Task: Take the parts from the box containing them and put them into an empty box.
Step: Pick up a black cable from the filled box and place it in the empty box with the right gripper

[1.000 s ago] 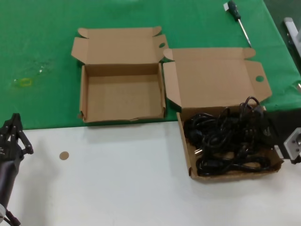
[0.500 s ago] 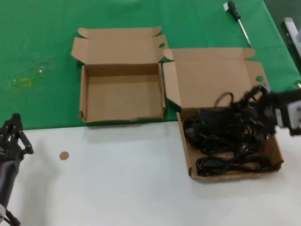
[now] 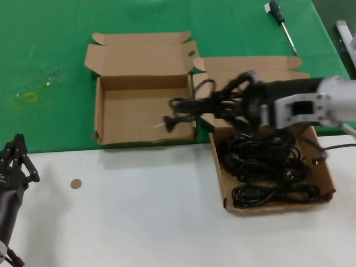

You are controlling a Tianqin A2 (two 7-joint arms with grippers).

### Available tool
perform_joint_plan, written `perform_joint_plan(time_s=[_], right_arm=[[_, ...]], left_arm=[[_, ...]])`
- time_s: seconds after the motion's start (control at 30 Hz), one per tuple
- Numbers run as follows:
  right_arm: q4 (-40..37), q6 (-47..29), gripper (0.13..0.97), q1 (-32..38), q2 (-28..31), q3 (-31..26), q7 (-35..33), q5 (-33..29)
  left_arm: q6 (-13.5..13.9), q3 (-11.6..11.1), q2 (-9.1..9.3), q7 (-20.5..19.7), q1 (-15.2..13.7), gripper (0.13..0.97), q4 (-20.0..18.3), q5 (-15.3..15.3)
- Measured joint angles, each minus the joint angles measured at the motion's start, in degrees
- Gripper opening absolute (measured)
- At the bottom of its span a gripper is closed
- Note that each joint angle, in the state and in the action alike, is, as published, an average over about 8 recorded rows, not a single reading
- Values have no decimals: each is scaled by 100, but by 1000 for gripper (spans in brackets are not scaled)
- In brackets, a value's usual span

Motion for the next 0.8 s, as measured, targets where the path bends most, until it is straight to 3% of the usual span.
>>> perform_joint_plan(time_s=[0.33, 0.8], right_arm=[[-864, 502, 215, 326, -1170, -520, -646, -274], [-3118, 1336, 215, 923, -2584, -809, -2353, -222]], left_arm=[[0, 0, 0, 0, 0, 152, 0, 1], [0, 0, 0, 0, 0, 152, 0, 0]])
